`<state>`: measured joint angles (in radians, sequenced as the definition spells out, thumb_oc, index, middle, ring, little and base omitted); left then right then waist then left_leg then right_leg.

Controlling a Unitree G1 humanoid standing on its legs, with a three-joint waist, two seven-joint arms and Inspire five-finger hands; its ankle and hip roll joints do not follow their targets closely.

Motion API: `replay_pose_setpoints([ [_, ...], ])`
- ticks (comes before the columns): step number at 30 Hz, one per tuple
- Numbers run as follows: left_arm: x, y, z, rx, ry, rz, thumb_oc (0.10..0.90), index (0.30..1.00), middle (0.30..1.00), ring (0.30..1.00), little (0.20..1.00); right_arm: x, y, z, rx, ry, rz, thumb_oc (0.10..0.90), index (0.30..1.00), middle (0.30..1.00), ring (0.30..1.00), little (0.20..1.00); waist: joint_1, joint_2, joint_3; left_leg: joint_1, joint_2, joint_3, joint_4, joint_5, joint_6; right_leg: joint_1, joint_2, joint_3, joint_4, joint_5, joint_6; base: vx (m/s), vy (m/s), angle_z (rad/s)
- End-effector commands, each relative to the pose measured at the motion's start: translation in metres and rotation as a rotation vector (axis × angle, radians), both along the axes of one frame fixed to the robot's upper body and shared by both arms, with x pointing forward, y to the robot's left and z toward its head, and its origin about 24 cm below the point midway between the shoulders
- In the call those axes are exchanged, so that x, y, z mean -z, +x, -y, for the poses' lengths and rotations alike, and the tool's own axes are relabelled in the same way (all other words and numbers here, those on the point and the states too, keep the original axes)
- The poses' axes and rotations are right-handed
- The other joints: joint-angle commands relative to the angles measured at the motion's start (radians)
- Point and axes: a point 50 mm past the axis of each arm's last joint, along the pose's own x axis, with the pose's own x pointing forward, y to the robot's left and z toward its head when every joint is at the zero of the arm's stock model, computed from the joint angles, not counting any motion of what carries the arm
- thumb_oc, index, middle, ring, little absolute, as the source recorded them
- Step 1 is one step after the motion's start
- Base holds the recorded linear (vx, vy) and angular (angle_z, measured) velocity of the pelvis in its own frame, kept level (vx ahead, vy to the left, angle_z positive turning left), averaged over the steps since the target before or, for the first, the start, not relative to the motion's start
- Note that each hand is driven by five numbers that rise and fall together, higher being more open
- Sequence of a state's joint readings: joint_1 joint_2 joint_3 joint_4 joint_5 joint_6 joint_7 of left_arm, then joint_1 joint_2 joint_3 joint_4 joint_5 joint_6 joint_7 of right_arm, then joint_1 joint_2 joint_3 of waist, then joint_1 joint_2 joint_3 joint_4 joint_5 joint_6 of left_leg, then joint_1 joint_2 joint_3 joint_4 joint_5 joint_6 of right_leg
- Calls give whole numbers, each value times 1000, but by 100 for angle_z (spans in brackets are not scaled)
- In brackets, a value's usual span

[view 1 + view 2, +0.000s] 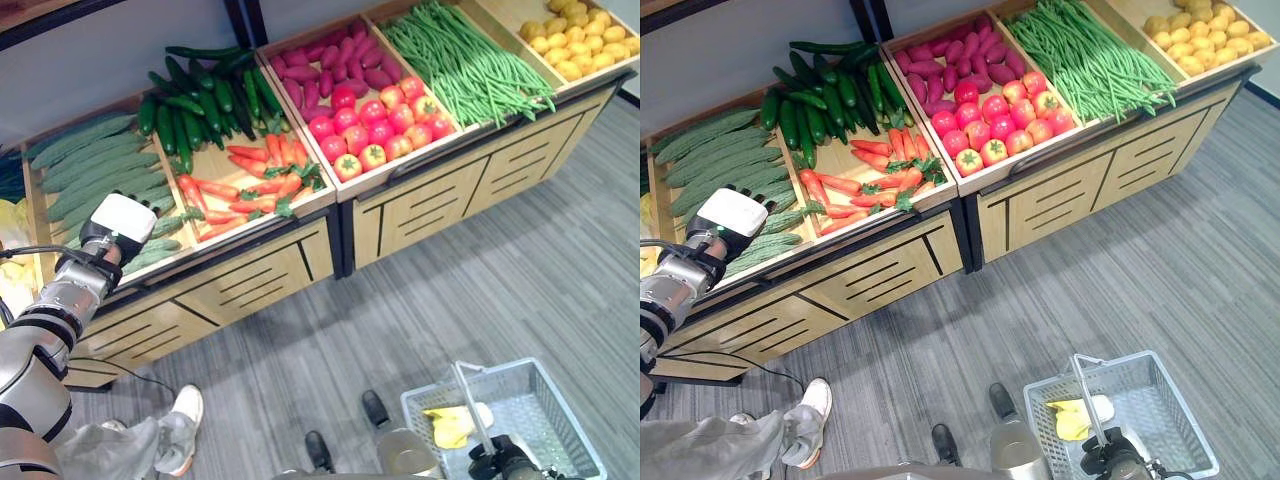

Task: Get the vegetables into the basket

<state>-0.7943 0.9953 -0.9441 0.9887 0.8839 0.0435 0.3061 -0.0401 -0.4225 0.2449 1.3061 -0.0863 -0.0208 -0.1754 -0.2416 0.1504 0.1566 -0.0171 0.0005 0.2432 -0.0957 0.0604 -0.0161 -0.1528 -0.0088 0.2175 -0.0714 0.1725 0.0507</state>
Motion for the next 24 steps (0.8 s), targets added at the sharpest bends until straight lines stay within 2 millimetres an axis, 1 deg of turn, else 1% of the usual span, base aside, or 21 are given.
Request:
replay_pose_setpoints([
  [1,-89,14,-21,-128,40,324,900,1000,1000,1000,1000,-9,14,11,-91,-61,19,400,300,300,300,300,-17,23,-2,62,-3,-32,8,-51,-33,12,-62,29,83,-63,106,52,-12,-2],
  [4,-91,14,-24,-160,21,333,900,1000,1000,1000,1000,-10,17,12,-100,-65,21,400,300,300,300,300,-27,34,2,58,1,-25,8,-48,-36,8,-59,32,80,-61,106,0,0,0],
  [10,-106,14,-29,-207,-1,377,900,1000,1000,1000,1000,-13,21,16,-85,-75,26,400,300,300,300,300,-46,57,12,35,13,-26,8,-34,-49,-20,-49,30,95,-66,97,22,-38,-6],
  [13,-110,13,-31,-216,-10,396,900,1000,1000,1000,1000,-15,24,17,-91,-79,34,400,300,300,300,300,-51,64,17,22,17,-28,8,-27,-54,-34,-47,27,101,-66,94,-6,-24,0],
  [14,-112,13,-32,-220,-23,409,900,1000,1000,1000,1000,-16,28,17,-99,-84,42,400,300,300,300,300,-53,69,24,8,20,-27,8,-22,-57,-47,-43,26,102,-65,91,0,0,0],
  [16,-113,12,-32,-222,-27,414,900,1000,1000,1000,1000,-17,29,17,-100,-87,42,400,300,300,300,300,-52,72,25,-1,22,-27,8,-17,-59,-54,-42,25,102,-65,90,-21,-46,-2],
  [17,-115,13,-32,-221,-33,419,900,1000,1000,1000,1000,-18,34,18,-107,-92,53,400,300,300,300,300,-55,76,32,-19,26,-29,8,-9,-63,-71,-39,21,105,-61,89,-27,-67,-2],
  [21,-114,14,-33,-246,-38,398,900,1000,1000,1000,1000,-22,40,19,-106,-98,70,400,300,300,300,300,-54,87,41,-38,30,-34,8,-3,-69,-85,-33,19,108,-62,85,-3,-41,0],
  [24,-114,14,-33,-261,-44,387,900,1000,1000,1000,1000,-22,41,20,-107,-100,67,400,300,300,300,300,-56,96,49,-45,31,-39,8,2,-71,-87,-30,17,106,-63,83,3,-10,0],
])
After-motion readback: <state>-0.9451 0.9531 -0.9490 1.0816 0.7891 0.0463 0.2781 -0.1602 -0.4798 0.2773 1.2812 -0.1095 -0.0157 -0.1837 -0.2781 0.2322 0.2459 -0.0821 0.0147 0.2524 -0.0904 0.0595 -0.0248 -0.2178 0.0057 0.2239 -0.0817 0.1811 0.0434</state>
